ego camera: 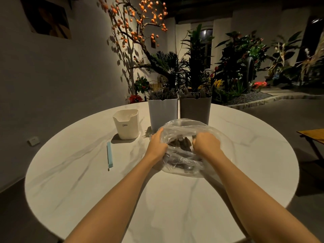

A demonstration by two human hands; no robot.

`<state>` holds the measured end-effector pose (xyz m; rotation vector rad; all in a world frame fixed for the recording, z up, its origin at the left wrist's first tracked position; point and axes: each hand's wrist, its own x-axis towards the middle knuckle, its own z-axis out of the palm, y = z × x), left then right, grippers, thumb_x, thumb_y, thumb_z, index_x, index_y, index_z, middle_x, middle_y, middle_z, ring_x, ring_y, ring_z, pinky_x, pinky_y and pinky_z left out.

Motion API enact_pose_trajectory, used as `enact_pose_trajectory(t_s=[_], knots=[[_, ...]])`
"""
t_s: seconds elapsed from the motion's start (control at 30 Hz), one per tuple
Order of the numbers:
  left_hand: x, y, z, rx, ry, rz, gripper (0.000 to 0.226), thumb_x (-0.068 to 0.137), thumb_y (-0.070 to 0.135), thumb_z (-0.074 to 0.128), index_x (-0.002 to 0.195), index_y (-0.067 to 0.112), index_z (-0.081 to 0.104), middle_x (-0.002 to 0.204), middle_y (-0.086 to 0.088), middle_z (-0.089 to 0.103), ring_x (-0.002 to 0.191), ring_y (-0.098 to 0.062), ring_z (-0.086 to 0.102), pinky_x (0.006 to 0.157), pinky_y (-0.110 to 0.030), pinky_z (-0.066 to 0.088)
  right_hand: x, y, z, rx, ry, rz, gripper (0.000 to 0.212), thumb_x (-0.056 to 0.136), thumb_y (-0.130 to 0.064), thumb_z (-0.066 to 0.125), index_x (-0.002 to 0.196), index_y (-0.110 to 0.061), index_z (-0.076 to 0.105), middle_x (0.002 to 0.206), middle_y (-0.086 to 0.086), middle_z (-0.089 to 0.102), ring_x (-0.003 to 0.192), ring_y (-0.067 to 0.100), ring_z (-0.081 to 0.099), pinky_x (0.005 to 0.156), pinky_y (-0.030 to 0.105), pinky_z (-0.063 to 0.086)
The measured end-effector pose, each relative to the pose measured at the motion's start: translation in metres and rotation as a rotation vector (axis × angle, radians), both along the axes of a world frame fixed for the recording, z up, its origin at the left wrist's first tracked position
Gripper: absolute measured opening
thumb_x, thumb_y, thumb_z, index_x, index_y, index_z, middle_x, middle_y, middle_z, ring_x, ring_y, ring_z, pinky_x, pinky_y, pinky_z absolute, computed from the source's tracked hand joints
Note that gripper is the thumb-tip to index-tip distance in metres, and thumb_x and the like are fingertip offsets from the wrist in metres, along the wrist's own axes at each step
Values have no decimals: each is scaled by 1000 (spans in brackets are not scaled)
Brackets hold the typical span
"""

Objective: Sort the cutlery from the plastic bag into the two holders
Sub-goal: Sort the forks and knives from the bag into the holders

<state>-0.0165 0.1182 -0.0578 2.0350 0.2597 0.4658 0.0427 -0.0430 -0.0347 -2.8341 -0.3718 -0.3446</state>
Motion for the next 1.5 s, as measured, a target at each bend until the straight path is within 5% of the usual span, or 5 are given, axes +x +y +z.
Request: enact_pose_trajectory(t_s=[0.53, 0.87, 1.0, 1.23, 1.5], knots=[[-14, -7, 0, -290, 30, -233, 93, 66, -16, 48, 136, 44, 39, 143, 0, 40, 124, -28, 48, 82, -38, 58, -10, 9, 9, 167, 322, 372, 42, 86, -36, 69, 113, -5, 62, 106, 11, 67, 94, 24, 61, 80, 30, 47], [-15, -22, 5, 305, -50, -100, 50, 85, 15, 56, 134, 19, 47, 145, -10, 31, 135, -25, 26, 115, -44, 25, 2, -4, 6, 525, 618, 278, 42, 86, -28, 71, 107, 6, 63, 90, 18, 65, 71, 27, 61, 67, 36, 53], [-17, -19, 6, 455, -210, 33, 42, 79, 30, 58, 120, 26, 55, 148, 0, 19, 140, -19, 15, 112, -37, 15, 4, -7, 8, 694, 718, 228, 35, 87, -17, 69, 113, 5, 60, 106, 22, 65, 89, 33, 62, 87, 47, 52], [-19, -18, 8, 616, -273, -157, 26, 86, 49, 61, 88, 24, 68, 84, 7, 68, 76, -8, 59, 86, -45, 52, 3, -8, 10, 912, 889, 306, 17, 98, 0, 48, 105, 11, 58, 76, 18, 66, 61, 20, 63, 61, 29, 57], [-23, -14, 7, 739, 15, -211, 61, 81, 68, 56, 125, 27, 47, 128, 5, 47, 108, -10, 40, 107, -35, 32, 4, -11, 15, 1290, 1163, 351, 23, 101, -4, 36, 99, 7, 57, 65, 12, 64, 56, 12, 54, 51, 18, 51]])
